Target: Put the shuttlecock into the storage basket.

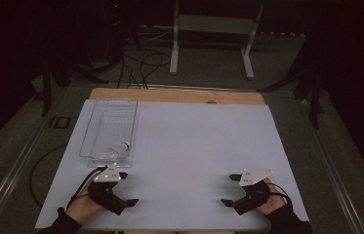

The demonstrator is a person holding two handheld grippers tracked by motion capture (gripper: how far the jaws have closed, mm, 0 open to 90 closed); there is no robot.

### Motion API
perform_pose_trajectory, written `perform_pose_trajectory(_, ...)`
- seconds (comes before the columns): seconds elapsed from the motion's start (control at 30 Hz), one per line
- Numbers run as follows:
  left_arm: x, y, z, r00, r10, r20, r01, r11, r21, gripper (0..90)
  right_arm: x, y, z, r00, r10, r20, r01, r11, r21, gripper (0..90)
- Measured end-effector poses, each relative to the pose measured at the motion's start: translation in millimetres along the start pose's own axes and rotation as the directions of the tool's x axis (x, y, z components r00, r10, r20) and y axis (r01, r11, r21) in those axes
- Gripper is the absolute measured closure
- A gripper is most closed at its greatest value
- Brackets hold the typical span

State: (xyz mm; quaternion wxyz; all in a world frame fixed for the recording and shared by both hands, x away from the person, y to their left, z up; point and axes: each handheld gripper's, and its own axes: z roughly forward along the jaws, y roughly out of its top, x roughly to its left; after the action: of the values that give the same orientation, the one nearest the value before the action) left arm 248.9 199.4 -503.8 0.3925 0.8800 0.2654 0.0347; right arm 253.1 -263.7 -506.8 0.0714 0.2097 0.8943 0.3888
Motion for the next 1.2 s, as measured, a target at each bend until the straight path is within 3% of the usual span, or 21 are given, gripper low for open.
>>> perform_pose_trajectory(0.17,1.1,-2.3,-0.7,0.9997,-0.010,-0.021,0.009,0.9998,-0.019,0.2,0.0,-1.2,0.6,1.0000,0.008,-0.001,-0.008,1.000,0.002,9.9)
perform_pose_trajectory(0.27,-1.7,-3.3,0.4,0.9999,0.003,-0.014,-0.003,0.9995,-0.032,0.2,-0.3,-1.6,1.3,1.0000,0.003,0.000,-0.003,1.000,0.007,9.9)
perform_pose_trajectory(0.5,-4.4,-6.4,7.9,0.9991,0.005,-0.042,-0.005,0.9998,-0.020,0.2,0.7,-2.2,3.3,1.0000,0.001,-0.006,-0.001,1.000,0.010,9.9)
perform_pose_trajectory(0.67,-2.2,-7.8,7.7,0.9996,-0.008,-0.026,0.007,0.9983,-0.057,0.2,0.3,-3.0,4.9,1.0000,-0.001,-0.010,0.001,1.000,0.014,9.9)
perform_pose_trajectory(1.2,-2.3,-7.7,7.3,0.9996,-0.015,-0.025,0.013,0.9958,-0.091,0.2,0.7,-3.6,6.5,0.9999,0.003,-0.015,-0.002,1.000,0.020,10.0)
